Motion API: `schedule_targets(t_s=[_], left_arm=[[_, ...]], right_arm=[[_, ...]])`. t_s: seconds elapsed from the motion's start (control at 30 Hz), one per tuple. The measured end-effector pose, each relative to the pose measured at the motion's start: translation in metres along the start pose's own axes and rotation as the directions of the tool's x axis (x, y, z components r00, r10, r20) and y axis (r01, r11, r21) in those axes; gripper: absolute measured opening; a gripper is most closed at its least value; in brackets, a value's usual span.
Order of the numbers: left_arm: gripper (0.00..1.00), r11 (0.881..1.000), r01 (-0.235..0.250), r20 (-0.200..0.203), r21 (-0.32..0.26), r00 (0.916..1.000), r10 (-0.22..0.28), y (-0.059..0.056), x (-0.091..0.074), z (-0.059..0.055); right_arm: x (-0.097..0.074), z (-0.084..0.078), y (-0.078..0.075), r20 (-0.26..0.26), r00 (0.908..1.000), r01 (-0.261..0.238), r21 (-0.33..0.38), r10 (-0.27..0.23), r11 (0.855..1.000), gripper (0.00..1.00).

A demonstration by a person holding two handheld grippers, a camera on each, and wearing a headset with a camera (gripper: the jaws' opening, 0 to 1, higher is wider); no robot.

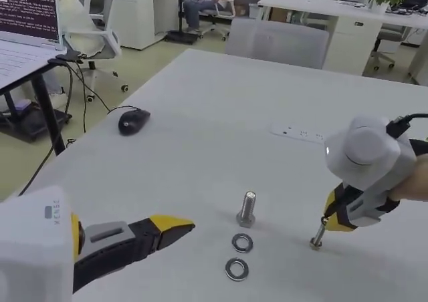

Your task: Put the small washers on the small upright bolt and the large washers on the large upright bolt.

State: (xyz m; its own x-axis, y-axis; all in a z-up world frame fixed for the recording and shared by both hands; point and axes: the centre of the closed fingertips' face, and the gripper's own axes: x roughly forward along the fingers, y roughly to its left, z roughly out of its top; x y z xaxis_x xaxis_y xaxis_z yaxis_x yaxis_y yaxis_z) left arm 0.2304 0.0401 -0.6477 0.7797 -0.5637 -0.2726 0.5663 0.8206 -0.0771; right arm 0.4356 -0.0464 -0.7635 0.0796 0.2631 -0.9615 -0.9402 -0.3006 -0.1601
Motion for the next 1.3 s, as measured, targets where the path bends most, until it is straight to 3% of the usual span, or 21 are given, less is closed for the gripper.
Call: schedule_targets(t_s=[1.3], left_arm=[[0.63, 1.0, -0.006, -0.013, -0.028, 0.9999, 0.006, 0.014, 0.003, -0.012]], right_arm=[[0.048, -0.014, 0.002, -0.019, 0.9991, -0.038, -0.021, 0.038, 0.999, 0.13]])
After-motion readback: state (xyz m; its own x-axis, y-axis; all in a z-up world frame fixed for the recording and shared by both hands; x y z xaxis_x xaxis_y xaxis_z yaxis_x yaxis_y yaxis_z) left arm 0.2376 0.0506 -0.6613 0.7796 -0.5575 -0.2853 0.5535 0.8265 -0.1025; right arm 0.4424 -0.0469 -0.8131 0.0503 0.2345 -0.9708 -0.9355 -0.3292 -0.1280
